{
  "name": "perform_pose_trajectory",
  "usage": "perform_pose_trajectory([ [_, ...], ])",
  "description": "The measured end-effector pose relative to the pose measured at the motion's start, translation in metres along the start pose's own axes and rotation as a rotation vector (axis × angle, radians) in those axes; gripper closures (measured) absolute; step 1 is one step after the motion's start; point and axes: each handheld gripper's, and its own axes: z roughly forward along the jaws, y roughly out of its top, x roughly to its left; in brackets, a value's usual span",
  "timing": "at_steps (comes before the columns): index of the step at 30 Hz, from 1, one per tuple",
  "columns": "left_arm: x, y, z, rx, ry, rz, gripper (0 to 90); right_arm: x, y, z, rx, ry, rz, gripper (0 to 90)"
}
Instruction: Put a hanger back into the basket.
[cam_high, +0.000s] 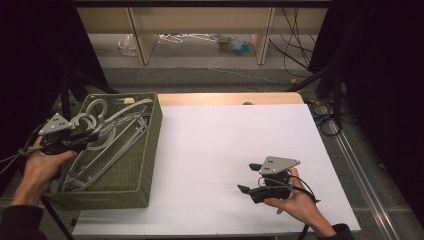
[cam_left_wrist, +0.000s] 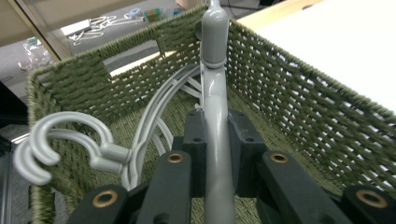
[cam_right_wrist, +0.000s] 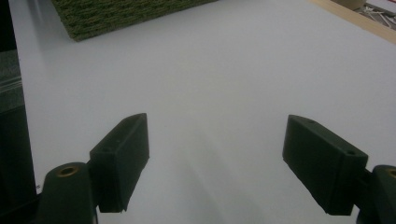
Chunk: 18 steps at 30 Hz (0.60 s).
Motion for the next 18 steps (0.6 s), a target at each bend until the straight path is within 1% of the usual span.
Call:
perform_pose_trajectory([
  [1, 0.0, 0.0, 0.002, 0.023, -0.001, 0.021, 78.6, 0.0, 0.0, 0.0, 0.001, 0.003, -0.004, 23.7],
  [2, -0.001, -0.001, 0.004, 0.033, -0.003, 0.022, 78.6, 0.0, 0.0, 0.0, 0.0, 0.0, -0.003, 23.7],
  [3, -0.003, -0.001, 0.008, 0.031, -0.002, 0.001, 78.7, 0.0, 0.0, 0.001, -0.004, 0.002, -0.005, 23.8],
  [5, -0.003, -0.003, 0.012, 0.042, 0.001, -0.001, 78.7, 0.0, 0.0, 0.0, 0.002, 0.001, -0.003, 23.7],
  [6, -0.002, -0.005, 0.013, 0.049, -0.005, 0.006, 78.7, 0.0, 0.0, -0.001, 0.002, 0.001, -0.001, 23.7],
  [7, -0.002, -0.006, 0.015, 0.053, -0.002, -0.007, 78.7, 0.0, 0.0, -0.001, -0.001, 0.001, -0.002, 23.7],
  [8, -0.001, -0.008, 0.016, 0.062, -0.006, 0.002, 78.7, 0.0, 0.0, -0.001, 0.0, 0.004, -0.001, 23.8],
  [9, 0.0, -0.01, 0.017, 0.072, 0.003, -0.007, 78.7, 0.0, 0.0, -0.001, 0.002, 0.005, -0.003, 23.8],
  [10, 0.0, -0.013, 0.018, 0.075, 0.008, -0.026, 78.6, 0.0, 0.0, -0.001, 0.005, 0.006, -0.003, 23.8],
  [11, 0.003, -0.014, 0.019, 0.083, -0.001, 0.007, 78.5, 0.0, 0.0, -0.001, 0.003, 0.004, -0.003, 23.8],
  [12, 0.001, -0.017, 0.021, 0.081, 0.012, -0.031, 78.6, 0.0, 0.0, -0.001, 0.0, -0.001, -0.003, 23.8],
  [13, 0.004, -0.018, 0.022, 0.079, 0.006, -0.013, 78.4, 0.0, 0.001, -0.001, -0.002, 0.0, -0.003, 23.8],
  [14, 0.004, -0.019, 0.023, 0.07, 0.005, -0.025, 78.3, 0.0, 0.0, -0.001, -0.001, 0.001, -0.002, 23.8],
  [16, 0.003, -0.02, 0.023, 0.073, 0.023, -0.069, 78.0, 0.0, 0.0, -0.001, 0.001, 0.003, -0.007, 24.0],
  [17, 0.004, -0.02, 0.024, 0.073, 0.027, -0.058, 77.8, 0.0, 0.0, -0.001, -0.003, -0.005, -0.006, 24.1],
  [18, 0.005, -0.02, 0.024, 0.078, 0.028, -0.058, 77.8, -0.001, 0.001, -0.001, -0.005, -0.005, -0.005, 24.0],
])
